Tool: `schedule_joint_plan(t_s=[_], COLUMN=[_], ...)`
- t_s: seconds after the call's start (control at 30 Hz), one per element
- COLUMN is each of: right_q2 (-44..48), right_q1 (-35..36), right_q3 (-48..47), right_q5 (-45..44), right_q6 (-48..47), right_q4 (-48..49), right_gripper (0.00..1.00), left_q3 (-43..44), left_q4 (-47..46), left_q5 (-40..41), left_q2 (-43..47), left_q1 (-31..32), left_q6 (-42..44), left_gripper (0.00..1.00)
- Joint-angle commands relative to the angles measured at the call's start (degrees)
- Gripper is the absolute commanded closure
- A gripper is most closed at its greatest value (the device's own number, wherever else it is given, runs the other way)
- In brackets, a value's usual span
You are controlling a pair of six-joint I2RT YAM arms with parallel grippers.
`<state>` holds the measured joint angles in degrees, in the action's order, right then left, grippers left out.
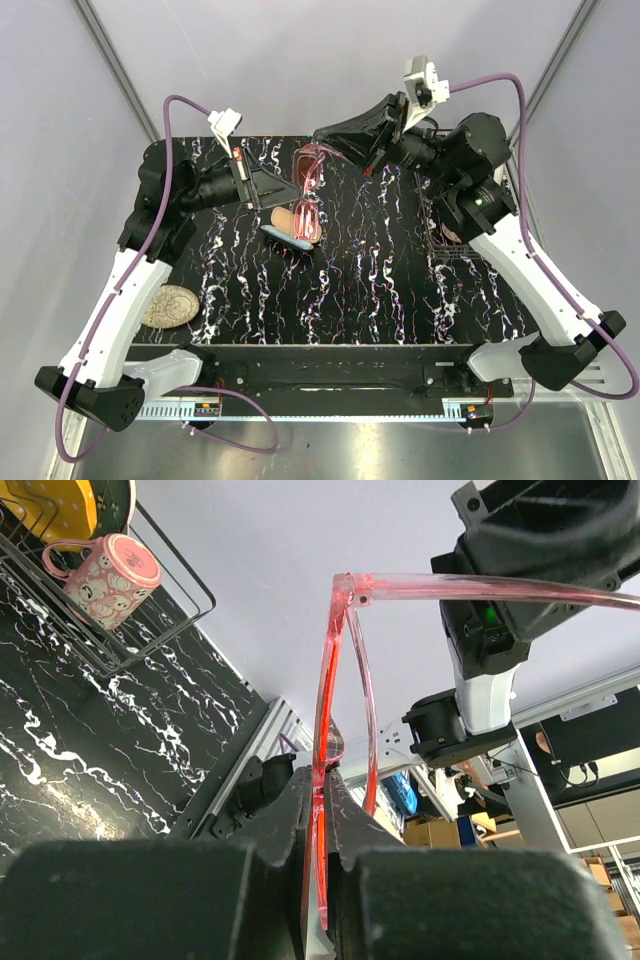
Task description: Organize the sunglasses
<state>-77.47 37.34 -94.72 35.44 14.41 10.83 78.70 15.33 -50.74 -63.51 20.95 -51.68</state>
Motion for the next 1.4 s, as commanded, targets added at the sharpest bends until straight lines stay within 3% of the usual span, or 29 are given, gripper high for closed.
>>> schedule_joint_plan(t_s=[0.0, 0.13, 0.3, 0.4, 0.53, 0.63, 0.67, 0.7, 0.73, 0.77, 0.83, 1.0, 1.2, 1.37], right_q2=[-1.1, -1.5, -2.1, -2.9, -3.8, -3.3, -3.1, -2.9, -3.1, -3.7, -7.4, -14.2, -24.4, -35.1], right_q1=[0.0, 0.0, 0.0, 0.0, -0.1, 0.0, 0.0, -0.1, -0.2, -0.7, -2.4, -10.1, -10.8, -10.8], right_q3=[-1.5, 0.6, 3.4, 4.4, 2.7, 1.3, 0.9, 0.4, -1.7, -3.5, -9.7, -7.0, -4.9, -7.1], right_q5=[13.4, 17.0, 14.7, 10.2, -0.8, -6.3, -8.2, -10.5, -15.0, -17.4, -20.4, -16.2, -8.3, -4.3], right_q6=[1.4, 1.8, 0.9, 0.4, -1.8, -1.4, -1.1, -0.4, 0.6, 1.2, 4.0, 7.7, -8.0, -14.1], right_q4=[-0.5, -2.8, -5.9, -7.5, -10.6, -10.5, -10.6, -12.4, -15.5, -18.4, -27.4, -30.8, -33.5, -35.3], right_gripper=[1.00, 1.00, 1.00, 1.00, 0.97, 0.88, 0.78, 0.74, 0.70, 0.60, 0.55, 0.42, 0.23, 0.20], left_q3=[0.9, 1.6, 1.6, 0.2, 0.1, -0.5, -0.8, -0.9, -0.9, -1.3, -2.7, -7.6, -11.7, -12.1], left_q4=[-0.4, -0.2, -3.0, -8.2, -7.2, -4.8, -3.8, -0.9, 1.1, 2.6, 5.2, 9.6, 11.5, 12.3], left_q5=[1.0, 0.9, -0.6, -2.7, -1.7, 0.4, 1.2, 2.4, 5.0, 6.3, 9.8, 18.4, 23.2, 23.2], left_q2=[0.0, -0.3, -0.5, -0.3, -0.9, -1.5, -1.8, -2.0, -2.2, -2.4, -2.2, -1.4, -0.6, -1.6], left_q1=[-0.2, -0.3, -0.3, -0.3, -0.4, -0.9, -1.2, -2.0, -2.5, -3.0, -4.8, -8.5, -11.5, -12.6], left_q6=[1.1, 1.1, -0.1, -2.8, -2.5, -0.8, 0.6, 1.7, 2.8, 4.9, 5.8, 7.3, 9.1, 10.7], left_gripper=[1.00, 1.00, 1.00, 1.00, 1.00, 1.00, 1.00, 1.00, 1.00, 1.00, 1.00, 1.00, 1.00, 1.00])
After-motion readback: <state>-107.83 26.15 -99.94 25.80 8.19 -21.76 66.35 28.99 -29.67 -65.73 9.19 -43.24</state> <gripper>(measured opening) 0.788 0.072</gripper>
